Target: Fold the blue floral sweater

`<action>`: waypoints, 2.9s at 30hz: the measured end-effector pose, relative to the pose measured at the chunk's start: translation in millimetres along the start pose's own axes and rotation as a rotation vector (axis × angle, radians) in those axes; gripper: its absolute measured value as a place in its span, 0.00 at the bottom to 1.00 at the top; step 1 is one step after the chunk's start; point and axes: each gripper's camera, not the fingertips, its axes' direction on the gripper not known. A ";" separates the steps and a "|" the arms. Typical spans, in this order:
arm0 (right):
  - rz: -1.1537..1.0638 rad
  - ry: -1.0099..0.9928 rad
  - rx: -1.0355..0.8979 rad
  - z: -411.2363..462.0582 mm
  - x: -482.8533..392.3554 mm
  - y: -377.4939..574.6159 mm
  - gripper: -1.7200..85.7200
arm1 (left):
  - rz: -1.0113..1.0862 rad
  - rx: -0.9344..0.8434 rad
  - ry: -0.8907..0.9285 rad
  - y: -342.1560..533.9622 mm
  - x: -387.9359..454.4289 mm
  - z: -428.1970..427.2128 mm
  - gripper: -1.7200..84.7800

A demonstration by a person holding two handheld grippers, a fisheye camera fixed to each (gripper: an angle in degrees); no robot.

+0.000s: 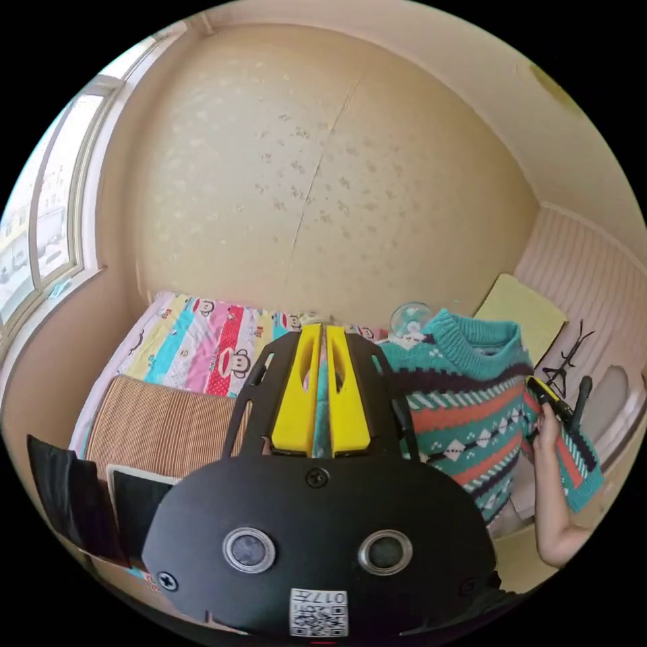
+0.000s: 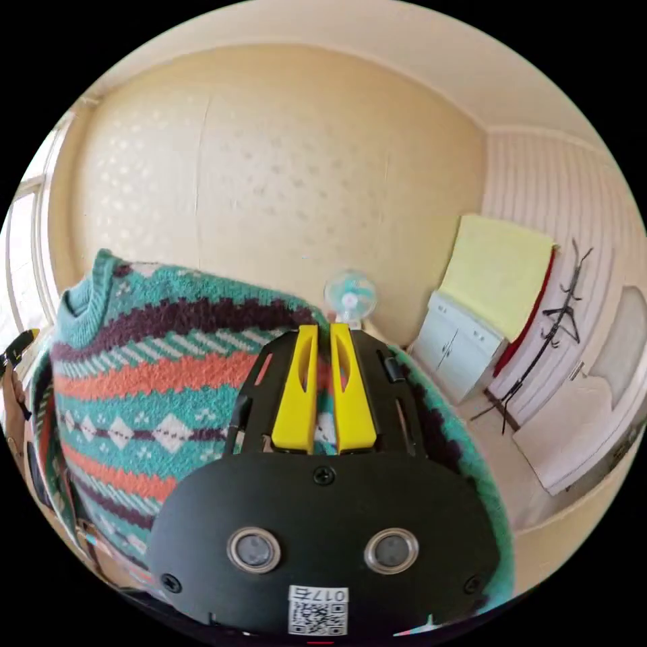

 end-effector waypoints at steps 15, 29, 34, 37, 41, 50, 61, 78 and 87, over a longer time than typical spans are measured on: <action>-0.110 -0.184 -1.415 312.0 61.5 342.3 0.10 | 0.059 -1.165 0.022 336.0 -102.8 233.4 0.02; -0.380 -0.372 -1.006 411.2 130.9 67.0 0.08 | 0.098 -0.991 0.013 221.7 -140.0 282.6 0.01; -0.621 -0.287 -1.157 418.3 135.7 133.7 0.04 | 0.222 -1.142 -0.137 332.6 -152.7 265.5 0.01; -0.766 -0.237 -1.003 361.5 152.9 155.9 0.03 | 0.008 -1.090 -0.127 369.7 -176.2 214.4 0.01; -0.754 -0.341 -1.102 316.9 210.2 175.5 0.03 | -0.350 -1.112 -0.076 416.7 -213.7 162.5 0.01; -0.609 -0.538 -1.415 335.2 288.9 110.2 0.03 | -1.556 -0.209 0.301 529.9 -321.3 30.3 0.02; -0.171 -0.618 -1.636 342.4 380.3 24.9 0.02 | -1.715 0.149 0.371 542.4 -395.2 22.5 0.12; 0.041 -0.548 -1.672 293.2 463.0 -56.2 0.02 | -1.443 0.420 0.508 452.4 -429.8 -8.7 0.07; 0.435 -0.743 -1.561 306.2 535.6 -96.9 0.02 | -0.383 -0.131 0.408 207.9 -171.0 53.9 0.08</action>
